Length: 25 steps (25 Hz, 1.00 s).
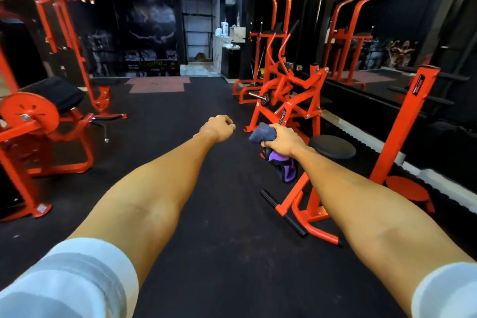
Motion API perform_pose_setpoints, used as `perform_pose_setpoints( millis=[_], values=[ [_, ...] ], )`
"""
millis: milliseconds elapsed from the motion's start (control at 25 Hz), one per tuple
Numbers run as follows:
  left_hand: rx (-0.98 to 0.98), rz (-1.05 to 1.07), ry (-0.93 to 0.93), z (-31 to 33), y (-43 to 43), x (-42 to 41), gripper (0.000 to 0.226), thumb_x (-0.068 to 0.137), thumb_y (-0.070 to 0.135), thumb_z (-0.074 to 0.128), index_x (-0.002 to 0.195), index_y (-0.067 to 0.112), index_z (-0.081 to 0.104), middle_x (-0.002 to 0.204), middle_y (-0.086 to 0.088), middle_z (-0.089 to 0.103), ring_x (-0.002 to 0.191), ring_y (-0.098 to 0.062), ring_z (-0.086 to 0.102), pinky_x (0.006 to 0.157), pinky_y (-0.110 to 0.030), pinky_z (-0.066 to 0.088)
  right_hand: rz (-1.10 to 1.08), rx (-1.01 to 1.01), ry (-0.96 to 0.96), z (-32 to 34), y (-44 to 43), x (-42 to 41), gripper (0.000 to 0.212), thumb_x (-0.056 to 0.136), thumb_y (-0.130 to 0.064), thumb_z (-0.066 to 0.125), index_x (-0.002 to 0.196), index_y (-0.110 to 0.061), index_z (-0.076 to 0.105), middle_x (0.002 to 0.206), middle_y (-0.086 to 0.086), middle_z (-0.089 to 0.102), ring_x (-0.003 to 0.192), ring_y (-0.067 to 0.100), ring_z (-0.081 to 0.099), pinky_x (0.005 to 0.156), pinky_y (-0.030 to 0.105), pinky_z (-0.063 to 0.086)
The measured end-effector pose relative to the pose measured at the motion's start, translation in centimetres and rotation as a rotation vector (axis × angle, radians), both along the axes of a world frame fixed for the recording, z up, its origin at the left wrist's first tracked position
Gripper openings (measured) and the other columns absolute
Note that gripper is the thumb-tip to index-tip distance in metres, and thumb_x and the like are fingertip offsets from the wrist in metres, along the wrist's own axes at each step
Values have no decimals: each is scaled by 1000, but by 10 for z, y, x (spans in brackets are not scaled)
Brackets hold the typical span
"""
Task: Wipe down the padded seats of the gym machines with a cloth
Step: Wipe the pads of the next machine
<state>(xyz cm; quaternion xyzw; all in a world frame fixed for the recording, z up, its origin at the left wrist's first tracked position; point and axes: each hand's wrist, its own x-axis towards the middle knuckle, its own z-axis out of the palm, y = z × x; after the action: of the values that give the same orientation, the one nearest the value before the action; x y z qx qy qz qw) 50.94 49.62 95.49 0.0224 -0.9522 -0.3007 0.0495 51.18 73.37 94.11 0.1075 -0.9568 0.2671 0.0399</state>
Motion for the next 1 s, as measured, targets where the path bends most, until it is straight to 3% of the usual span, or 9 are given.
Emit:
perform_pose_setpoints(
  millis=[280, 440, 720, 1000],
  values=[
    [-29, -67, -33, -12, -8, -173, 35, 96, 38, 54, 128, 29, 63, 132, -6, 63, 117, -29, 61, 104, -47, 50, -53, 25, -6, 9, -1, -171, 49, 82, -38, 81, 125, -22, 61, 120, 6, 70, 109, 30, 65, 94, 42, 52],
    [-49, -78, -72, -36, -6, -290, 34, 95, 39, 55, 126, 29, 64, 134, -7, 61, 118, -30, 60, 104, -47, 49, -80, 59, -16, -9, 9, -286, 50, 83, -36, 80, 127, -20, 61, 124, 9, 69, 112, 32, 64, 93, 40, 51],
    [26, -132, -13, -7, 16, -472, 33, 98, 32, 55, 128, 24, 65, 131, -6, 65, 119, -27, 60, 106, -41, 48, -108, 96, 1, 20, 25, -475, 51, 83, -35, 79, 128, -20, 61, 126, 11, 69, 112, 33, 65, 96, 43, 51],
    [8, -184, -38, -35, 16, -649, 32, 96, 34, 56, 125, 26, 66, 132, -7, 64, 121, -27, 59, 107, -40, 47, -141, 106, -39, -7, 22, -639, 51, 84, -34, 80, 129, -17, 61, 125, 12, 69, 112, 33, 64, 96, 43, 51]
  ],
)
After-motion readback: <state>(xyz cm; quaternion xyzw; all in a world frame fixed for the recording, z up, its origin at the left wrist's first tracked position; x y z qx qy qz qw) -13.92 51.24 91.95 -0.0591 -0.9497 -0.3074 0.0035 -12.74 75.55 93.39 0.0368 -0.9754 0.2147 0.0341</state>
